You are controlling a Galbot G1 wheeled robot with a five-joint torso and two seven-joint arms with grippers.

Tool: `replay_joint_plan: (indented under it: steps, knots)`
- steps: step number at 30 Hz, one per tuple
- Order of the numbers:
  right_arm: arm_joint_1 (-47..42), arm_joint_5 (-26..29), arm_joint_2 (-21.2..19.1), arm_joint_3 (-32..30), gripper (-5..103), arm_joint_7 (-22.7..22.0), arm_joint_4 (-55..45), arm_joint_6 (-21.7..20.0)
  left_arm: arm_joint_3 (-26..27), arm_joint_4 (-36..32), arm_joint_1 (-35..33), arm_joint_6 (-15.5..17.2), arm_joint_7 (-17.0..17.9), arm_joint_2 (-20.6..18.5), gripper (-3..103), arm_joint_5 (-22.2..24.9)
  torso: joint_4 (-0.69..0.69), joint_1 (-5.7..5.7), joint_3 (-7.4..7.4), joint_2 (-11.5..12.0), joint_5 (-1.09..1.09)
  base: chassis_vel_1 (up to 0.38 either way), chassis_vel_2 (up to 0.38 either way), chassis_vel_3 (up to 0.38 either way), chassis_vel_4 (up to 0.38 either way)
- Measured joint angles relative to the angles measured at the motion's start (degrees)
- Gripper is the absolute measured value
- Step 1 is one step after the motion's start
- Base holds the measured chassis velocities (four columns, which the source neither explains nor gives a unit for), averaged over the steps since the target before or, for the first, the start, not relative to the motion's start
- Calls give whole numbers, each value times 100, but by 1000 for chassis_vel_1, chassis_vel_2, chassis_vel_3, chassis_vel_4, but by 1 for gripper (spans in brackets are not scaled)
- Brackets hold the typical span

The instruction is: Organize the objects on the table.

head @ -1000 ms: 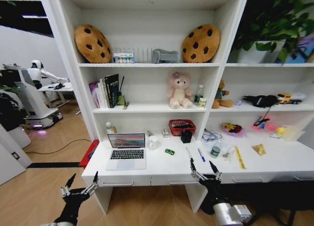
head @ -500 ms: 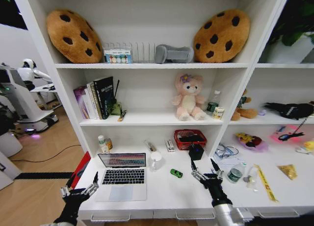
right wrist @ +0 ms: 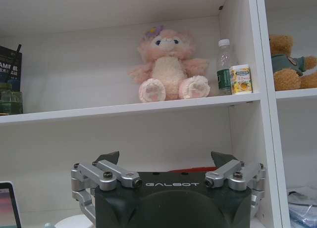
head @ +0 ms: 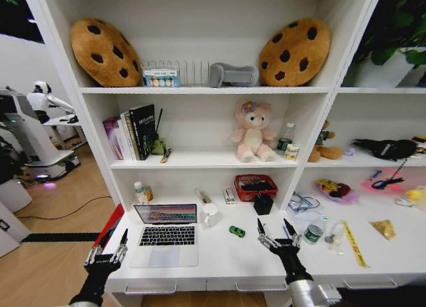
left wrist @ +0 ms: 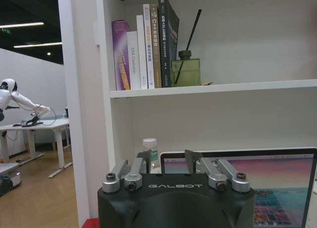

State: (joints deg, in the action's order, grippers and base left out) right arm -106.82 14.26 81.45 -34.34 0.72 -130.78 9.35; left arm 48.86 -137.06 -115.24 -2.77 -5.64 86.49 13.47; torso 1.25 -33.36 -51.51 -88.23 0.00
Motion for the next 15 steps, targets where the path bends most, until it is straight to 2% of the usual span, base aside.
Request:
replay_joint_plan:
  steps: [3, 4, 6, 9, 10, 11, 14, 15]
  knots:
    - [20, -3, -28, 4, 100, -1, 12, -4, 7, -1, -31, -19, -6, 13, 37, -1, -2, 0, 0, 0, 0, 0, 0, 0, 0]
    - [65, 0, -50, 4, 100, -6, 42, -6, 23, -2, -58, -46, -35, 22, 26, 0, -2, 1, 0, -1, 1, 0, 0, 0, 0]
    - [82, 6, -57, 2, 100, -10, 56, -6, 31, -2, -69, -57, -47, 22, 26, -1, -2, 1, 0, -1, 0, 0, 0, 0, 0]
    - [174, 74, -118, 2, 100, -66, 153, -13, 74, 39, -98, -116, -112, -1, 11, 13, -1, 1, 0, -1, 1, 0, 0, 0, 0]
    - [174, 74, -118, 2, 100, -66, 153, -13, 74, 39, -98, -116, -112, -1, 11, 13, -1, 1, 0, -1, 1, 0, 0, 0, 0]
    - [199, 83, -135, 1, 100, -77, 181, -13, 88, 72, -94, -121, -125, -25, 5, 27, -2, 1, 0, 0, 1, 0, 0, 0, 0]
    - [266, 153, -238, -52, 100, -90, 302, -13, 273, 339, 73, -71, -148, -390, 0, 325, -2, 1, 0, -1, 0, 0, 0, 0, 0]
    - [266, 153, -238, -52, 100, -90, 302, -13, 273, 339, 73, -71, -148, -390, 0, 325, -2, 1, 0, -1, 0, 0, 0, 0, 0]
